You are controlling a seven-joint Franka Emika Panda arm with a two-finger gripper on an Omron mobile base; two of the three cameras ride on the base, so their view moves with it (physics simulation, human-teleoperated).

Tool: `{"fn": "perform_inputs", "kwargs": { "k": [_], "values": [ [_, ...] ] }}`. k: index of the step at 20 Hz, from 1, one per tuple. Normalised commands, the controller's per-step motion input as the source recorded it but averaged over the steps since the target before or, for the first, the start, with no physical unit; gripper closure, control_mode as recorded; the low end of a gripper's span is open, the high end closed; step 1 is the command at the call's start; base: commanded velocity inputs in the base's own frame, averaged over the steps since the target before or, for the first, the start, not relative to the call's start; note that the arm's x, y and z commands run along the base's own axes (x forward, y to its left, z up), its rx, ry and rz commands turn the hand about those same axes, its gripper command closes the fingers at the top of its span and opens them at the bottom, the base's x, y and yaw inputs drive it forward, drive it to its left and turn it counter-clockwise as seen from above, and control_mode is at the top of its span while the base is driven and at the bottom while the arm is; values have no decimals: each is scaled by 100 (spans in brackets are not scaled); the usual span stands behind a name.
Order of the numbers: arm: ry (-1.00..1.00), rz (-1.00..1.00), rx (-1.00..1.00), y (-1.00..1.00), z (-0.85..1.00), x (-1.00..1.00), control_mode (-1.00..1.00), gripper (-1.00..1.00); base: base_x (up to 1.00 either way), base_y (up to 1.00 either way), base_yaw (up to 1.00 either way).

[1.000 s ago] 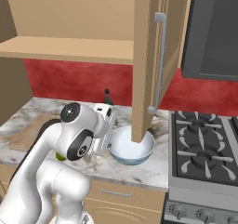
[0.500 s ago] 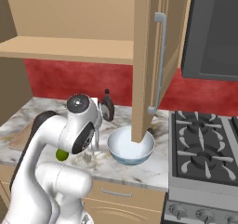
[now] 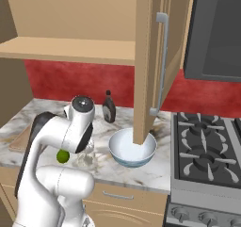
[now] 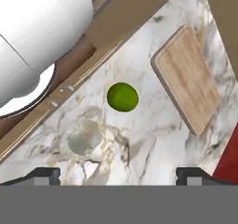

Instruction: Open the cabinet. Place the bowl and condiment on the counter. Then place the lime and garlic on the cutting board.

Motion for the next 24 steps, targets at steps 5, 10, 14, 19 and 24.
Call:
{"fn": "perform_inputs", "kwargs": {
  "k": [5,10,14,19,24],
  "values": [
    [27,31,-9,13,-31,6,-100,-100,0,0,0],
    [23,20,-7,0,-43,0,-100,-100,0,0,0],
    [8,18,-2,0,-40,0,-100,-100,0,0,0],
    [-1,16,0,0,-34,0,-100,-100,0,0,0],
    [-4,14,0,0,-45,2,-100,-100,0,0,0]
  ]
}}
